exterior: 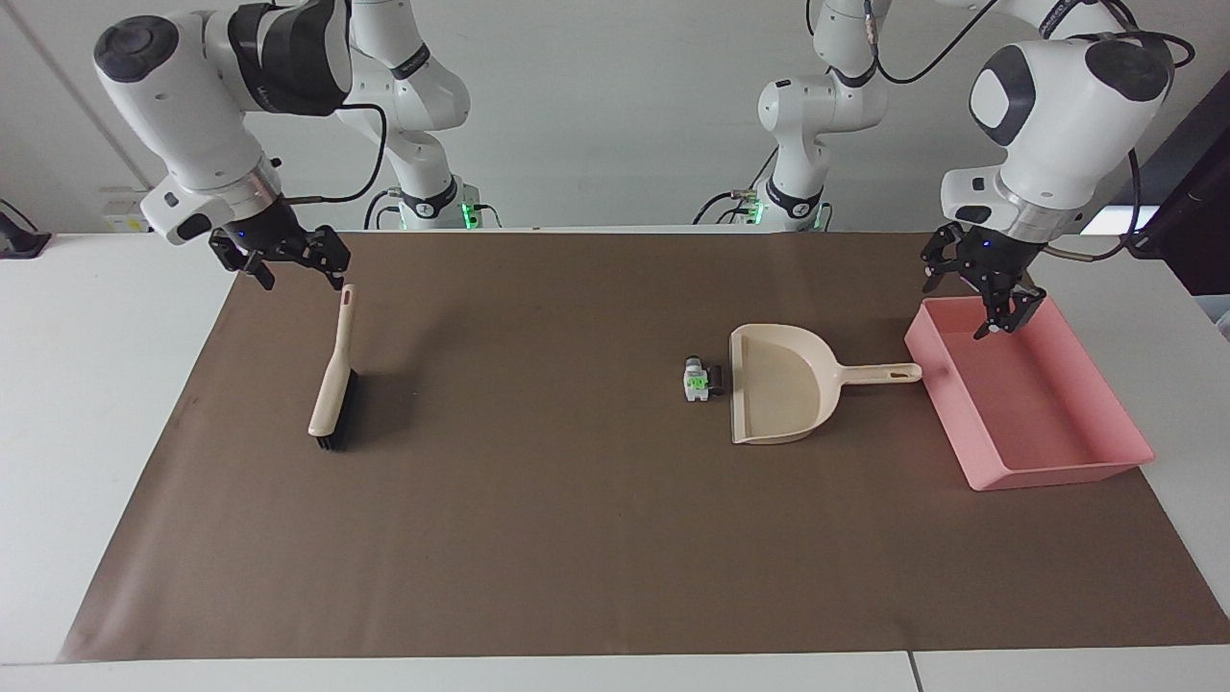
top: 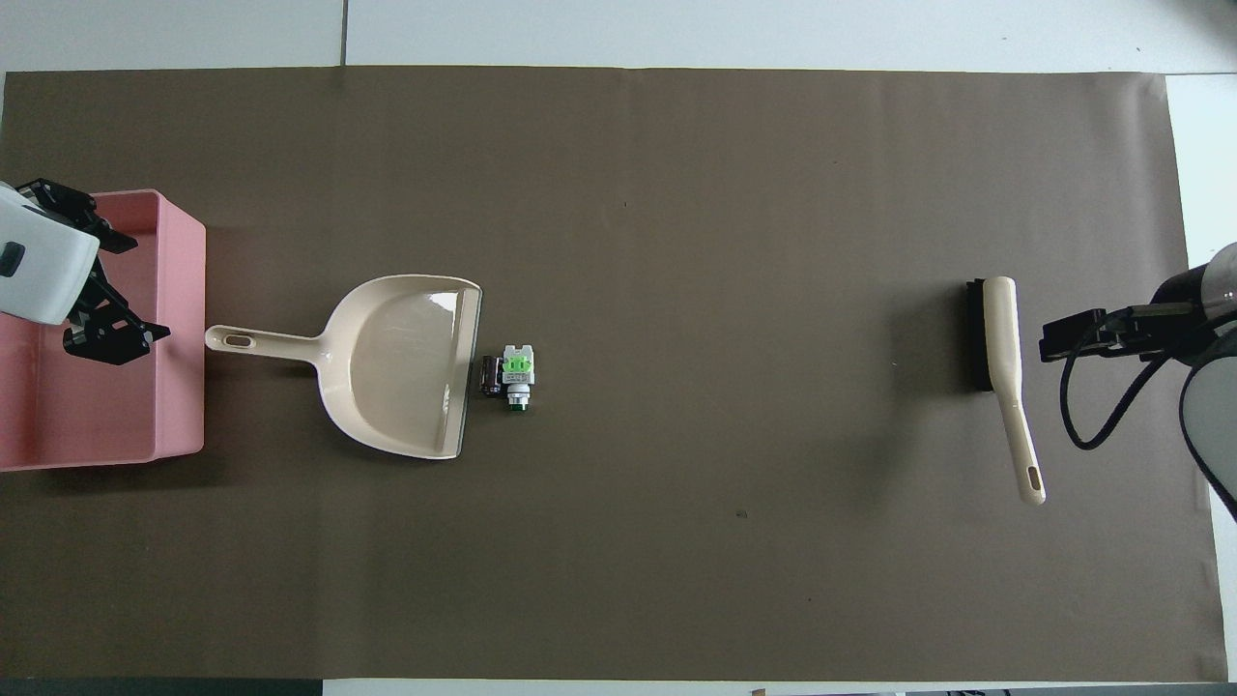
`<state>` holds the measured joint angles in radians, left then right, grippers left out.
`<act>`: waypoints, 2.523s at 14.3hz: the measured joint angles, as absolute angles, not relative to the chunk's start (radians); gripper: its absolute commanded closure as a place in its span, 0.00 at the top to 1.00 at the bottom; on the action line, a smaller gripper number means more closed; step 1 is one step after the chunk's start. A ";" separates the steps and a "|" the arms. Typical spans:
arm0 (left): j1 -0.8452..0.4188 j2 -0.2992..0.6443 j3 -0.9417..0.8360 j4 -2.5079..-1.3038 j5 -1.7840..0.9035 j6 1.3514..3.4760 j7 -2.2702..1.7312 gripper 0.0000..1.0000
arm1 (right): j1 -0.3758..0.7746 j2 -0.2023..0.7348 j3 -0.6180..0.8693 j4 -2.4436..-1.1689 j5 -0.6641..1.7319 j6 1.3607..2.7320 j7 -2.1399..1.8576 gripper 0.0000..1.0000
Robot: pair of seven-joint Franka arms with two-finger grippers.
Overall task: Clean e-waste and dump in bin
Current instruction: 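Grasp the dustpan handle with the left gripper while the right gripper grasps the brush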
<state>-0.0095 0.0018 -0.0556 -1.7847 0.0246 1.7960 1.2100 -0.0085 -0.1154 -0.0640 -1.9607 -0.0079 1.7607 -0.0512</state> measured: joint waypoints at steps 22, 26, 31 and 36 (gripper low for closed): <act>-0.148 0.057 -0.060 -2.201 0.307 2.225 1.239 0.86 | -0.120 -0.151 -0.068 -2.468 0.045 2.193 -0.184 0.78; -0.148 0.057 -0.060 -2.219 0.308 2.240 1.230 0.86 | -0.120 -0.151 -0.068 -2.469 0.058 2.195 -0.186 0.56; -0.149 0.062 -0.060 -2.222 0.309 2.243 1.216 0.79 | -0.120 -0.151 -0.068 -2.469 0.059 2.196 -0.187 0.00; -0.158 0.062 -0.061 -2.222 0.309 2.244 1.187 0.61 | -0.118 -0.150 -0.066 -2.458 0.060 2.194 -0.180 0.00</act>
<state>-0.1575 0.0622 -0.0607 -2.2218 0.3089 2.2440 1.1870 -0.1178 -0.1504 -0.0657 -2.4577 0.0600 2.1944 -0.1798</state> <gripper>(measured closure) 0.242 0.744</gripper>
